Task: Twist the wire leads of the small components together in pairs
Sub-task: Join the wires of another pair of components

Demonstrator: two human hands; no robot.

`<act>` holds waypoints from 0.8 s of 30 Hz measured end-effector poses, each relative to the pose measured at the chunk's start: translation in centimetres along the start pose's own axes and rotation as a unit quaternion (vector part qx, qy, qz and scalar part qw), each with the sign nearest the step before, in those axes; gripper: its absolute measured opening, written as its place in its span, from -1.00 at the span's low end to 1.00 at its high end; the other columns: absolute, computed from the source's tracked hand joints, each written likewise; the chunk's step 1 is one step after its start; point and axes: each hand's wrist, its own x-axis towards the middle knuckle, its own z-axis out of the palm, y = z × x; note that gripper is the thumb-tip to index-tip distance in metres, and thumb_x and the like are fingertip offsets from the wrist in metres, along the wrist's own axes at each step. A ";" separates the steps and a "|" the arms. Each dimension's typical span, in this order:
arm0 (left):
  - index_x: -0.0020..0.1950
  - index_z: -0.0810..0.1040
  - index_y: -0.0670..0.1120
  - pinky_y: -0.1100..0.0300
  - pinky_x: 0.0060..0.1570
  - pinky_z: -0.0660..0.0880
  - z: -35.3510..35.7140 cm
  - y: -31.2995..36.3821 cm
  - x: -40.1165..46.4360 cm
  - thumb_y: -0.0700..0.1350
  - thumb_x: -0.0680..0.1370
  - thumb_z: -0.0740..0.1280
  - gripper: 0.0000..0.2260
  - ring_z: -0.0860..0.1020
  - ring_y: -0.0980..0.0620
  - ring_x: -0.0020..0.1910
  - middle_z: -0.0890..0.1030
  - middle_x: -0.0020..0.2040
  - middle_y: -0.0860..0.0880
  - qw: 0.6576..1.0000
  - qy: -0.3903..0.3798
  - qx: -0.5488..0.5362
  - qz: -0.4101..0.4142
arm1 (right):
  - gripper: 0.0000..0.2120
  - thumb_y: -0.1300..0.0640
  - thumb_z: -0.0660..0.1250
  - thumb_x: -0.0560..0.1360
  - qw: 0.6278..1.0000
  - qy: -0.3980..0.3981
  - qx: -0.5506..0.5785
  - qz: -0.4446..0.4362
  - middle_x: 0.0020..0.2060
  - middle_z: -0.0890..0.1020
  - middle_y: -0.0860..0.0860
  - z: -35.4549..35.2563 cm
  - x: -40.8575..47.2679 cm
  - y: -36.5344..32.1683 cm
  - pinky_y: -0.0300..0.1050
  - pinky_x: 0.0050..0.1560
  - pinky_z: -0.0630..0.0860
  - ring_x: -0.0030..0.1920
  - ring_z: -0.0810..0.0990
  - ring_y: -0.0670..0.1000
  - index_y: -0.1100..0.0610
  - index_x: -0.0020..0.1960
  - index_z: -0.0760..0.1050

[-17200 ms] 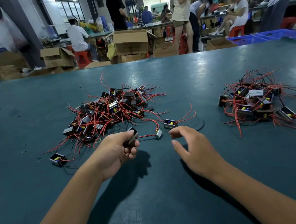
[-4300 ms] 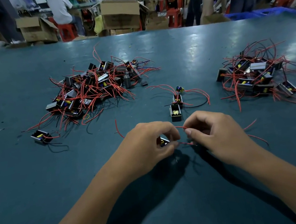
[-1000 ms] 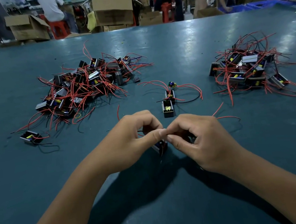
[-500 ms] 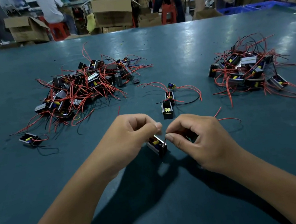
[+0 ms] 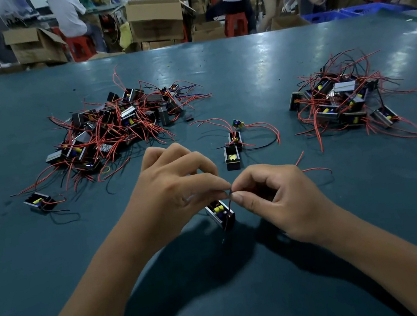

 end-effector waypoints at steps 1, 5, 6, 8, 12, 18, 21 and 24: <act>-0.08 0.73 0.10 0.02 -0.04 0.29 0.0 -0.1 0.0 0.06 0.54 0.42 -0.90 0.56 -0.01 -0.13 0.62 -0.10 0.16 1.000 0.000 0.019 0.014 | -0.96 0.11 0.40 0.51 1.000 -0.005 -0.004 -0.002 -0.30 0.59 -0.21 0.0 0.0 0.0 -0.41 -0.22 0.39 -0.29 0.53 -0.18 -0.01 -0.12 0.58; -0.11 0.69 0.09 0.08 -0.01 0.22 -0.3 -0.3 -0.2 0.07 0.63 0.30 -0.78 0.55 -0.03 -0.11 0.63 -0.08 0.14 0.996 -0.002 0.071 0.052 | -0.96 0.13 0.40 0.51 0.999 -0.023 -0.022 -0.014 -0.28 0.60 -0.18 -0.1 0.1 -0.2 -0.41 -0.18 0.39 -0.25 0.56 -0.17 0.08 -0.11 0.60; -0.10 0.69 0.09 0.08 0.00 0.22 -0.4 -0.3 -0.2 0.07 0.65 0.26 -0.76 0.55 -0.03 -0.11 0.63 -0.08 0.14 0.996 -0.005 0.075 0.057 | -0.95 0.14 0.39 0.51 0.999 -0.027 -0.023 -0.016 -0.26 0.62 -0.15 -0.1 0.1 -0.2 -0.40 -0.17 0.40 -0.24 0.57 -0.17 0.12 -0.10 0.61; -0.09 0.68 0.09 0.08 0.00 0.21 -0.5 -0.2 -0.2 0.07 0.67 0.21 -0.72 0.54 -0.04 -0.11 0.63 -0.08 0.13 0.995 -0.013 0.077 0.066 | -0.94 0.16 0.39 0.51 0.999 -0.034 -0.022 -0.016 -0.24 0.64 -0.12 -0.3 0.1 -0.2 -0.38 -0.14 0.42 -0.21 0.58 -0.15 0.15 -0.08 0.62; -0.06 0.66 0.09 0.08 0.00 0.24 -0.4 -0.3 0.0 0.09 0.67 0.21 -0.73 0.53 -0.02 -0.10 0.60 -0.08 0.12 0.996 -0.037 0.061 0.061 | -0.97 0.22 0.40 0.51 0.998 -0.040 -0.047 -0.032 -0.22 0.64 -0.11 -0.4 0.1 -0.3 -0.36 -0.13 0.44 -0.19 0.59 -0.14 0.14 -0.06 0.62; -0.02 0.61 0.09 0.05 -0.01 0.30 0.0 -0.1 -0.2 0.10 0.63 0.22 -0.79 0.45 0.05 -0.08 0.52 -0.07 0.13 0.995 -0.097 -0.015 -0.004 | -0.99 0.23 0.42 0.49 0.996 -0.028 -0.074 -0.042 -0.26 0.62 -0.09 -0.1 0.0 -0.4 -0.36 -0.17 0.41 -0.24 0.55 -0.14 0.16 -0.10 0.62; -0.04 0.53 0.11 0.10 0.02 0.27 0.0 0.2 -0.3 0.05 0.64 0.21 -0.86 0.41 0.10 -0.05 0.49 -0.07 0.16 0.989 -0.122 -0.075 -0.041 | -0.98 0.23 0.42 0.49 0.996 -0.023 -0.078 -0.046 -0.27 0.62 -0.08 -0.1 0.0 -0.7 -0.32 -0.19 0.44 -0.25 0.56 -0.12 0.17 -0.12 0.61; -0.11 0.47 0.13 0.13 0.05 0.25 0.4 0.4 -0.2 -0.01 0.62 0.24 -0.88 0.42 0.11 -0.04 0.49 -0.11 0.15 0.976 -0.132 -0.150 -0.089 | -0.97 0.22 0.42 0.48 0.996 -0.013 -0.082 -0.045 -0.29 0.63 -0.06 0.0 0.0 -0.8 -0.28 -0.21 0.46 -0.27 0.56 -0.11 0.18 -0.12 0.62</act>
